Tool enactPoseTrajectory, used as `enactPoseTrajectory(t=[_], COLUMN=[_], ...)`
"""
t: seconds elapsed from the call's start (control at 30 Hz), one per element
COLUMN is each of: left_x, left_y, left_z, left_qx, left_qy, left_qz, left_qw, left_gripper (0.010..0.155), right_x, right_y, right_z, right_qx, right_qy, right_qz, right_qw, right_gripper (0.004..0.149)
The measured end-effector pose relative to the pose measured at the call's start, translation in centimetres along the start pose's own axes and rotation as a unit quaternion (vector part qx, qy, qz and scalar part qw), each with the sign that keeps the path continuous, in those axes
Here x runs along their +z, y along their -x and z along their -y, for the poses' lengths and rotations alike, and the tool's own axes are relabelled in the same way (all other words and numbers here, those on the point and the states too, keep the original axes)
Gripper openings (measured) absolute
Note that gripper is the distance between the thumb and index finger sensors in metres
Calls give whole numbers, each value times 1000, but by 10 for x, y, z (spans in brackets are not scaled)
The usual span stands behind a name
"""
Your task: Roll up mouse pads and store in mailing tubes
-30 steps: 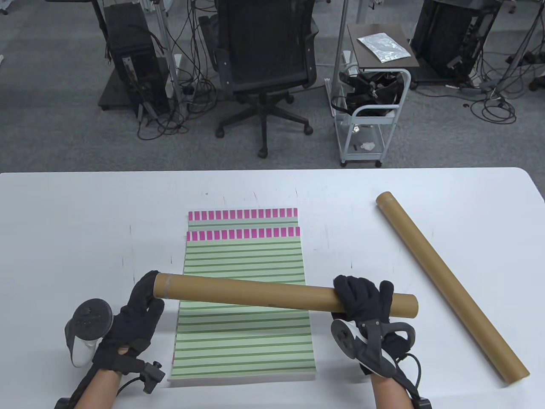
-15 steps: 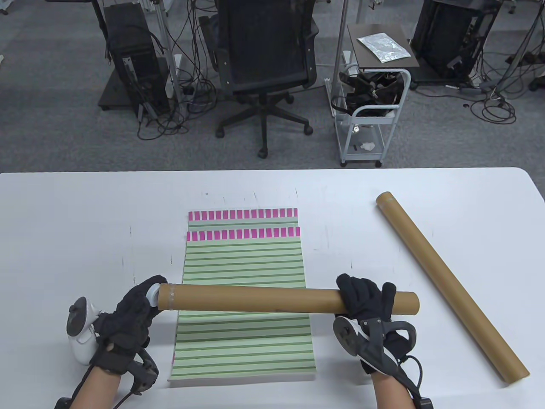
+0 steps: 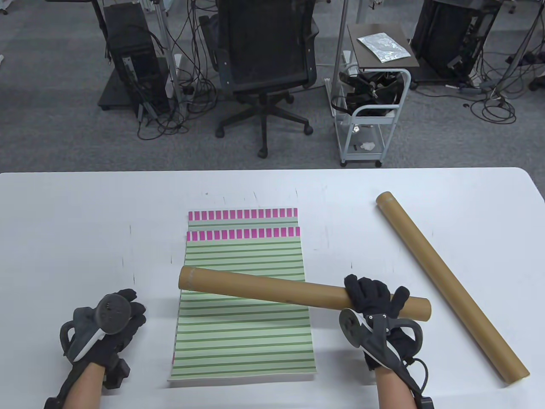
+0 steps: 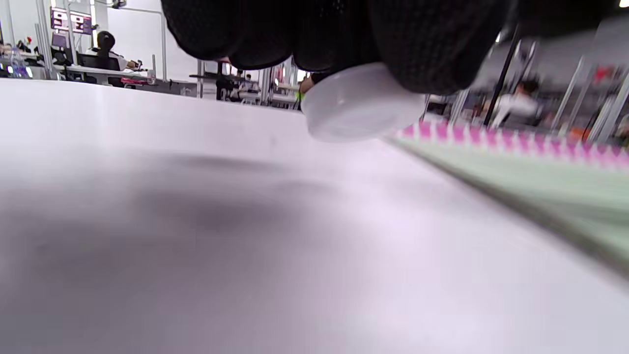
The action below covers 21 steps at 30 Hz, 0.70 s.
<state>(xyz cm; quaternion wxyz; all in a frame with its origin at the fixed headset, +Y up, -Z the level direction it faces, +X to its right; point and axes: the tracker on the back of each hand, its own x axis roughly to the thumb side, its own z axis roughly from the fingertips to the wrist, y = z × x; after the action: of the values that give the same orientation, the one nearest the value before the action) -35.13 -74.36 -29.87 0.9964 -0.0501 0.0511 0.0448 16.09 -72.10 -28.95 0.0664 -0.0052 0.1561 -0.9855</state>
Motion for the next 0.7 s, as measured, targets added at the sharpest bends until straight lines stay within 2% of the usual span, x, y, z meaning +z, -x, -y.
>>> enactPoseTrajectory(t=[0.03, 0.17, 0.3, 0.4, 0.53, 0.7], left_x=[-2, -5, -5, -2, 5, 11], left_y=[-1, -4, -6, -7, -11, -25], left_z=[5, 14, 13, 12, 0, -5], left_qx=[-27, -92, -97, -98, -46, -2], left_qy=[23, 55, 60, 46, -18, -42], left_qz=[-3, -17, -17, -14, 0, 48], left_qw=[999, 994, 993, 994, 999, 998], left_gripper=[44, 43, 43, 47, 61, 66], right_x=[0, 0, 0, 0, -2, -7], right_y=[0, 0, -1, 1, 6, 20], right_z=[0, -1, -1, -3, -6, -18], right_qx=[2, -1, 10, 14, 16, 19], right_qy=[-1, -1, -1, -7, -21, -68], right_qz=[1, 1, 6, 4, -14, -85], right_qw=[1000, 1000, 1000, 1000, 1000, 994], right_gripper=[78, 77, 77, 77, 77, 78])
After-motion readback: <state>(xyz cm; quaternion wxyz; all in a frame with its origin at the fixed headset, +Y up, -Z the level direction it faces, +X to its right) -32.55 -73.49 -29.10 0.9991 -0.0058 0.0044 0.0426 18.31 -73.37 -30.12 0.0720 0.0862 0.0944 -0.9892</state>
